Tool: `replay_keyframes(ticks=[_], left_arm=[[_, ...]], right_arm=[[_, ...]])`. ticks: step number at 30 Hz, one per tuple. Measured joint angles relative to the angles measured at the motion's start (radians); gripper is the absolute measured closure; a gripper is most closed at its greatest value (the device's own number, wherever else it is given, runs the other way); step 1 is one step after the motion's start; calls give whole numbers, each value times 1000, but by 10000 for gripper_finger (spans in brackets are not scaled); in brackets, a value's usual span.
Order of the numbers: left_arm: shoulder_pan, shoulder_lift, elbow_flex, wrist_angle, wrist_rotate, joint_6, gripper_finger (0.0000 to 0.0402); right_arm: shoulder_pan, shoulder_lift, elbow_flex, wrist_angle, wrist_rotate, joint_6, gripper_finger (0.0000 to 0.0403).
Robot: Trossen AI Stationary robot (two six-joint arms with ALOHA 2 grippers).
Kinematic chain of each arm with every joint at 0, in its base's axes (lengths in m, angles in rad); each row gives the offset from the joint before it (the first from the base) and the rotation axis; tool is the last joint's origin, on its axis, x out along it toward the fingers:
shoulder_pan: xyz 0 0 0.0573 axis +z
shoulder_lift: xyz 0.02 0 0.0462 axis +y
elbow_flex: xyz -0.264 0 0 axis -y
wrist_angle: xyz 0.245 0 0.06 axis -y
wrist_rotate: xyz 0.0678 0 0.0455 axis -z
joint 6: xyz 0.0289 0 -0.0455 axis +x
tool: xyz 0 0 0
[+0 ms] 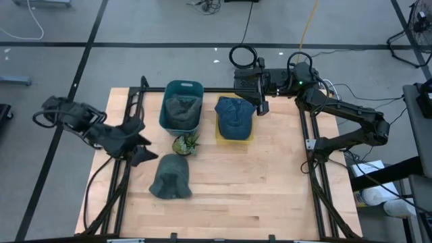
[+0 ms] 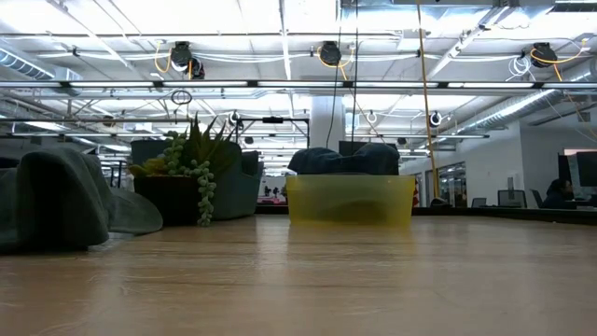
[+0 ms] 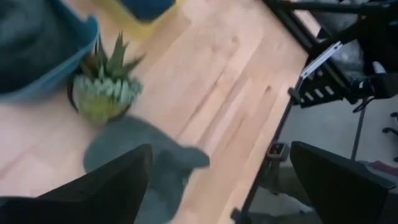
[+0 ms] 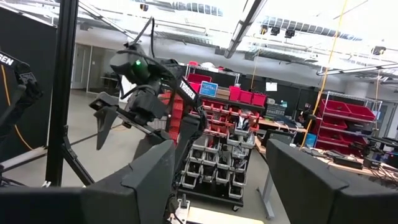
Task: Pick & Place hat
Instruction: Put the black cap into the blue bin
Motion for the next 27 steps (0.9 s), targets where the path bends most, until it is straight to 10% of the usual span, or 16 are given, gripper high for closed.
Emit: replay_keyframes(ticks=[27], left_arm=[[-265, 216, -10, -272, 86, -767, 11]], right_arm=[[0, 0, 0, 15, -4, -21, 161]])
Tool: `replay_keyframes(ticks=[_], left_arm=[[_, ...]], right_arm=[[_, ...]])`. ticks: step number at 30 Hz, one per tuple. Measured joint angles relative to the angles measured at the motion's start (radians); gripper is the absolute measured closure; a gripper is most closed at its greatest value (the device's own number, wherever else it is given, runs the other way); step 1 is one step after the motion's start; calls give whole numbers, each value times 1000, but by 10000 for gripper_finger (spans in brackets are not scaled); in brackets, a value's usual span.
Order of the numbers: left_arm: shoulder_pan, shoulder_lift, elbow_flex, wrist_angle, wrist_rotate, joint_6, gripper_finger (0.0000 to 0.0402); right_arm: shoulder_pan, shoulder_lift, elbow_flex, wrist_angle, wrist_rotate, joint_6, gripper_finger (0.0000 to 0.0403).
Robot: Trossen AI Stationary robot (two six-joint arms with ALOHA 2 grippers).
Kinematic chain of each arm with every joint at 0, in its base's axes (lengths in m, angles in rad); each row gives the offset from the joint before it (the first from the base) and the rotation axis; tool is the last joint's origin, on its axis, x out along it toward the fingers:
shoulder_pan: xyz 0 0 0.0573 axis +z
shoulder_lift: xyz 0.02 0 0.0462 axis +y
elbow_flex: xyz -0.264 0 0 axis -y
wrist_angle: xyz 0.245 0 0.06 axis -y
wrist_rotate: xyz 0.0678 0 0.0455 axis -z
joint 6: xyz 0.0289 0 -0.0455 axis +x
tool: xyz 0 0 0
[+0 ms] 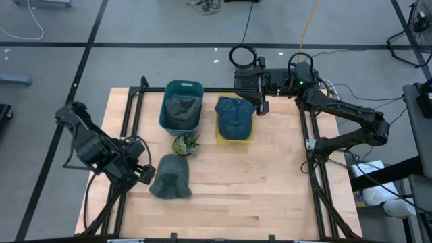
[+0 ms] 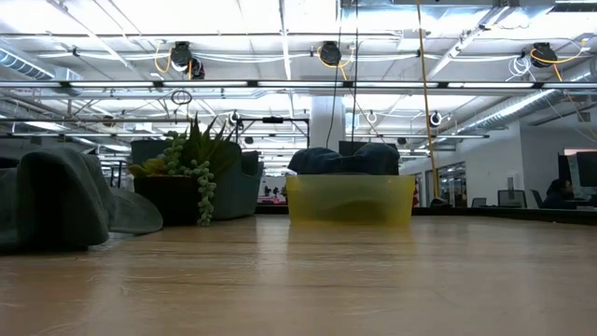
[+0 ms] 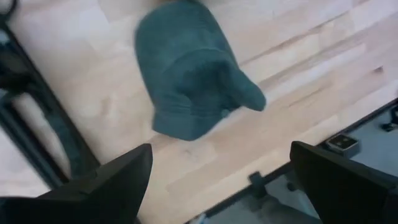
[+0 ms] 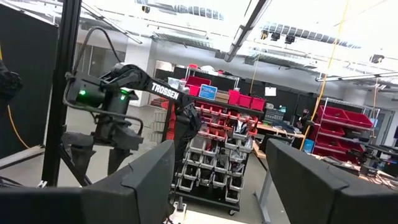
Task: Pick & Place hat
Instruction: Put the black cap into the blue bin
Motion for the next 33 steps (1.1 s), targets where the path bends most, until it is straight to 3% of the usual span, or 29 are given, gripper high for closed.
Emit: replay_keyframes(ticks=[13, 23, 33], left_arm=[[46, 35, -227, 90, 31, -31, 11], [189, 35, -420, 273, 5, 475, 11], [258, 35, -559, 443, 61, 794, 11]], right_arm=[[0, 0, 0, 6, -53, -1, 161], [0, 0, 0, 6, -53, -1, 161], [0, 0, 0, 6, -53, 0, 161]])
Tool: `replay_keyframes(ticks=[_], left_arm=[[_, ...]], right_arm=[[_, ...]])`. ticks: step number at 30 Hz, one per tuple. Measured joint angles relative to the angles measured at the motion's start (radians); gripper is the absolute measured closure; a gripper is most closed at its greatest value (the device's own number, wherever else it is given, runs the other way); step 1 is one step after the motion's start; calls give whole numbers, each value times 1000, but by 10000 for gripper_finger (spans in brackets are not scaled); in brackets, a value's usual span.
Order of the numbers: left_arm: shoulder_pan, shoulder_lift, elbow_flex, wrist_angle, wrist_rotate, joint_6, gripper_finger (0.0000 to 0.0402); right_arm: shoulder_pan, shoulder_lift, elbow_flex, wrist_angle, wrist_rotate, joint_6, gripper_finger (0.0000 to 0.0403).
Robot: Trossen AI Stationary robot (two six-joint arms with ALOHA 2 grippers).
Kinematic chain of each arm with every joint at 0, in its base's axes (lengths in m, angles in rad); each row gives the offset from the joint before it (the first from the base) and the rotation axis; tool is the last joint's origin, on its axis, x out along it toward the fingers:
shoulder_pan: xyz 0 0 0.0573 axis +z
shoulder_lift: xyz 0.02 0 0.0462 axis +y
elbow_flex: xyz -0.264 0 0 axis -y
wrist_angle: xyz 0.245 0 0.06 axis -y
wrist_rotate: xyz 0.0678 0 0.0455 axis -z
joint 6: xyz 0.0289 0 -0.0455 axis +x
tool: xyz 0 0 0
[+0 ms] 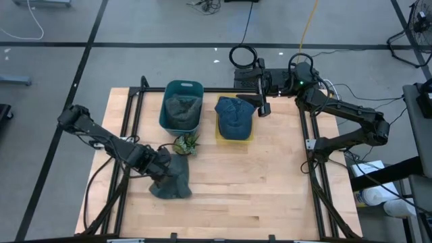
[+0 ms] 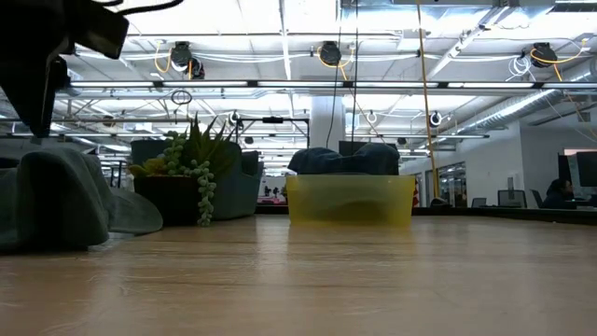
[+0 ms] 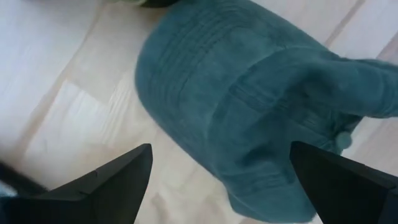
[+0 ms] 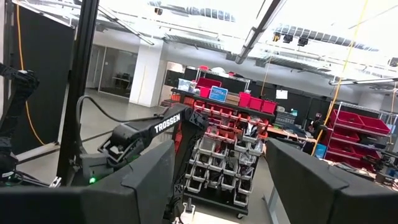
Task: Pick & Place hat
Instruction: Put the black cap into the blue bin
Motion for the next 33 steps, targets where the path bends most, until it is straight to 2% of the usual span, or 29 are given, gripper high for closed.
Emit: replay_keyframes(ticks=[8, 19, 26, 29, 33], left_arm=[[4, 0, -74, 125, -4, 179, 11], [4, 0, -210, 225, -17, 185, 11], [4, 0, -232, 253, -44, 185, 15], [4, 0, -232, 269, -63, 185, 40], [4, 0, -236, 301, -69, 192, 103]], right_arm=[[0, 0, 0, 0, 0, 0, 161], [0, 0, 0, -4, 0, -1, 161], [0, 0, 0, -3, 3, -2, 161], [0, 0, 0, -1, 3, -3, 161], [0, 0, 0, 0, 4, -2, 161]])
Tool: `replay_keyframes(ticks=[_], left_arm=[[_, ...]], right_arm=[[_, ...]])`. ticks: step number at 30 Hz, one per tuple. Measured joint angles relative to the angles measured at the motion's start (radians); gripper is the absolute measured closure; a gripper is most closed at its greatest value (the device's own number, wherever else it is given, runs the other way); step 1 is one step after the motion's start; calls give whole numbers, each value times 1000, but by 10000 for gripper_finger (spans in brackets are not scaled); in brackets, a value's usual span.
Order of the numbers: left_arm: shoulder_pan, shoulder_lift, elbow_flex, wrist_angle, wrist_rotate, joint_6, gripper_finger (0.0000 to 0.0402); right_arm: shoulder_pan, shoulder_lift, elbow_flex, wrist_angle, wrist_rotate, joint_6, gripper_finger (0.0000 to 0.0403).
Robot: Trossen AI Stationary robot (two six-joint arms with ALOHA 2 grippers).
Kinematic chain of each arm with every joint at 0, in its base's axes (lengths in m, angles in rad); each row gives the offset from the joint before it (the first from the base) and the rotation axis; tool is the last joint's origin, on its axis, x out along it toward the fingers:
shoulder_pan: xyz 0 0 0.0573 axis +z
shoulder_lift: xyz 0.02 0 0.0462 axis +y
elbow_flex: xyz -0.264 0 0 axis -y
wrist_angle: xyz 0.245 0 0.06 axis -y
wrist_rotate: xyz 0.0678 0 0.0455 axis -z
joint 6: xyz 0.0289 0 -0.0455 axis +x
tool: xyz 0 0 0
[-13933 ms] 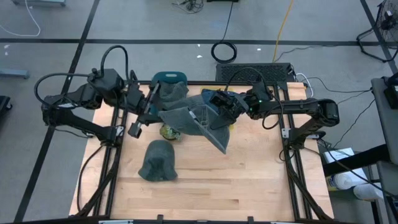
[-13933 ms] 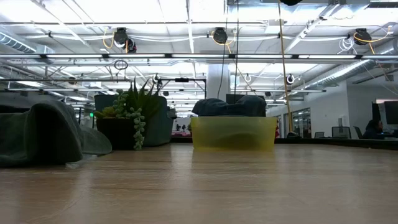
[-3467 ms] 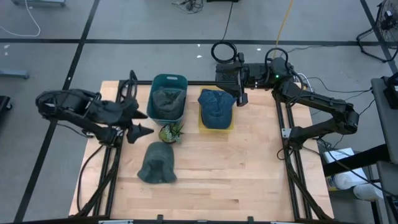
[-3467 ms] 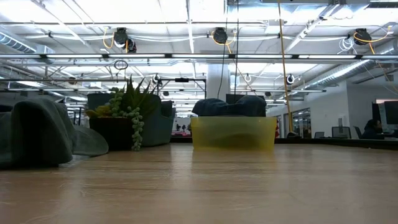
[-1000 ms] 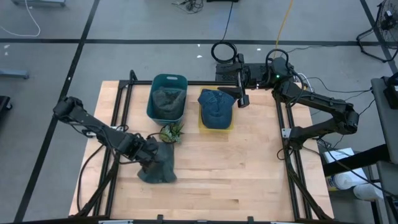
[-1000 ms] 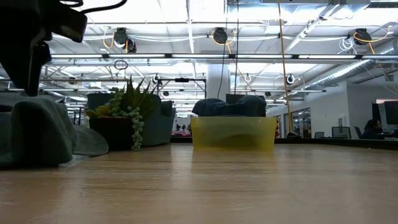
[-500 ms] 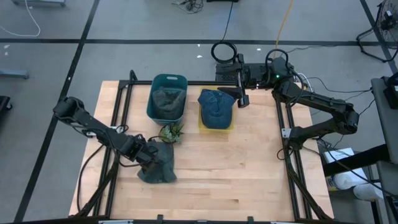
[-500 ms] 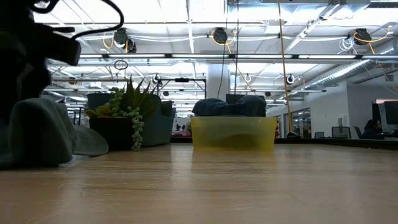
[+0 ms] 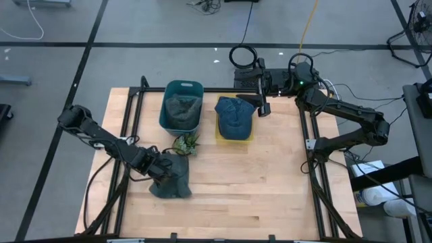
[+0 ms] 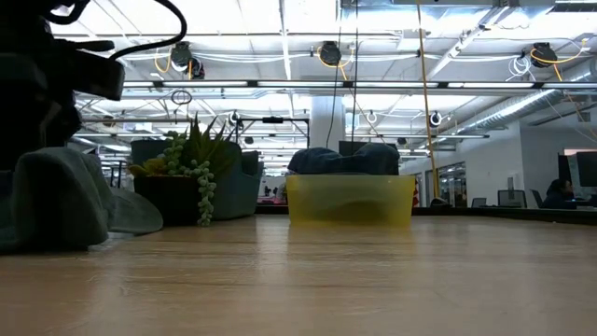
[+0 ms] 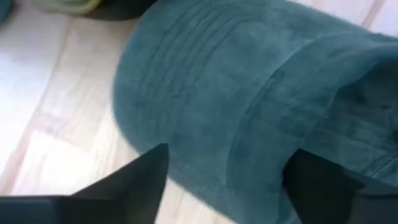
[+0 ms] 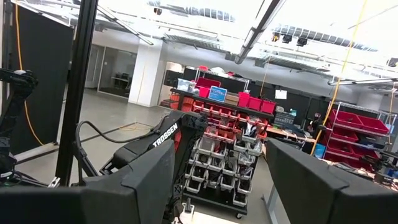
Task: Pick & Place hat
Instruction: Put the black cap into the blue bin
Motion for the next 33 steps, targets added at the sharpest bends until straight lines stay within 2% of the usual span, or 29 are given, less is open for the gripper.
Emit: replay_keyframes(ticks=[8, 16, 19, 24, 29, 33], left_arm=[[4, -3, -69, 224, 58, 15, 228], [8, -13, -74, 247, 172, 13, 386], [7, -34, -66, 244, 205, 19, 392], [6, -76, -5, 179, 211, 72, 397], [6, -98, 104, 108, 203, 235, 398], [6, -99, 220, 16, 143, 404, 399]], right_arm=[[0, 0, 0, 2, 0, 1, 161], [0, 0, 0, 5, 0, 2, 161], [0, 0, 0, 0, 0, 11, 161], [0, 0, 0, 6, 27, 212, 161], [0, 0, 0, -29, 27, 417, 156], [0, 0, 0, -99, 24, 549, 146]])
